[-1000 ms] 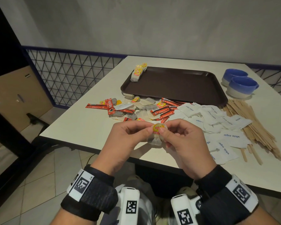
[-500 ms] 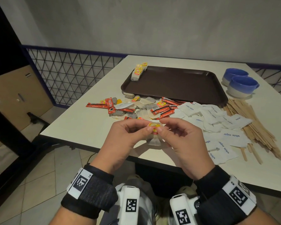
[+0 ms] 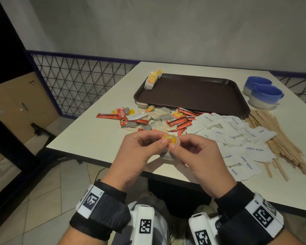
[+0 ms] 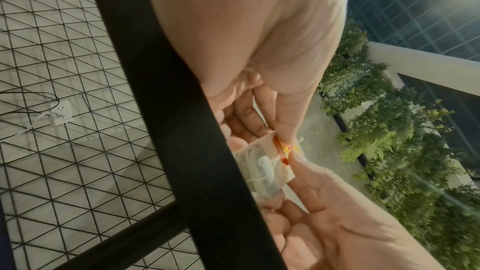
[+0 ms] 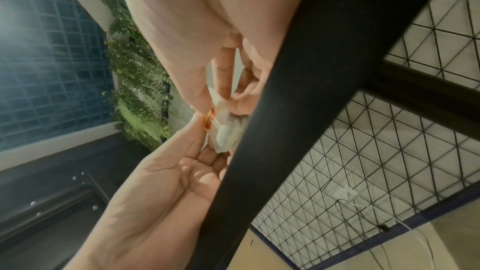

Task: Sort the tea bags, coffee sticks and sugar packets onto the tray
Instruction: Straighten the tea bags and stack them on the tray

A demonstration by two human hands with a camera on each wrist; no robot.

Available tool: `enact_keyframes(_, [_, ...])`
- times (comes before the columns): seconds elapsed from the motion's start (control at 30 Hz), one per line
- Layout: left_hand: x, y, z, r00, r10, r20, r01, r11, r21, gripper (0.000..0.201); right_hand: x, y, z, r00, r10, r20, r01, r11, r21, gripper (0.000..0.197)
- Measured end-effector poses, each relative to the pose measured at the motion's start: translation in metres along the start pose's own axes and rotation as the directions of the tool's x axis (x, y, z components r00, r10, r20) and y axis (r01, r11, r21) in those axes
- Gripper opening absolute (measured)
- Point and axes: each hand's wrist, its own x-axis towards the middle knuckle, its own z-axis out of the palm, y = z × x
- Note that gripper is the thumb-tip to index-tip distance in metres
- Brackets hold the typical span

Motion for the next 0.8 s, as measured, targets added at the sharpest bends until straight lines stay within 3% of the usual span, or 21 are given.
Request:
enact_keyframes(0.17, [-0.003,0.004,-0.001,1.0,-0.009,-0.003,0.009,1.0,0.01,0.013,-0.001,0.006,0.007,0.995,-0.092,0.047,0.1,0.972,-0.212,0.007])
enact_keyframes(0.33, [-0.005,0.008,-0.002,1.0,0.007,0.008,-0.008,0.998,0.07,0.012,-0.003,0.0,0.009,0.99,-0.118,0.077,0.131,0.974,-0.186,0.02])
enact_keyframes(0.6, [-0.006,0.01,-0.009,0.996,0.089,0.023,-0.092,0.988,0.121,0.016,-0.001,0.007,0.009,0.991,-0.122,0.047,0.128,0.977,-0.172,0.019])
enact_keyframes(0.7, [-0.001,0.015,-0.032,0.979,0.177,-0.098,-0.161,0.976,0.148,0.018,0.0,0.007,0.01,0.998,-0.067,0.023,0.069,0.988,-0.136,0.028])
enact_keyframes(0.8, [0.009,0.02,-0.07,0.922,0.297,-0.248,-0.202,0.917,0.344,0.015,0.005,-0.001,0.006,0.995,0.052,0.088,-0.037,0.986,-0.163,0.036])
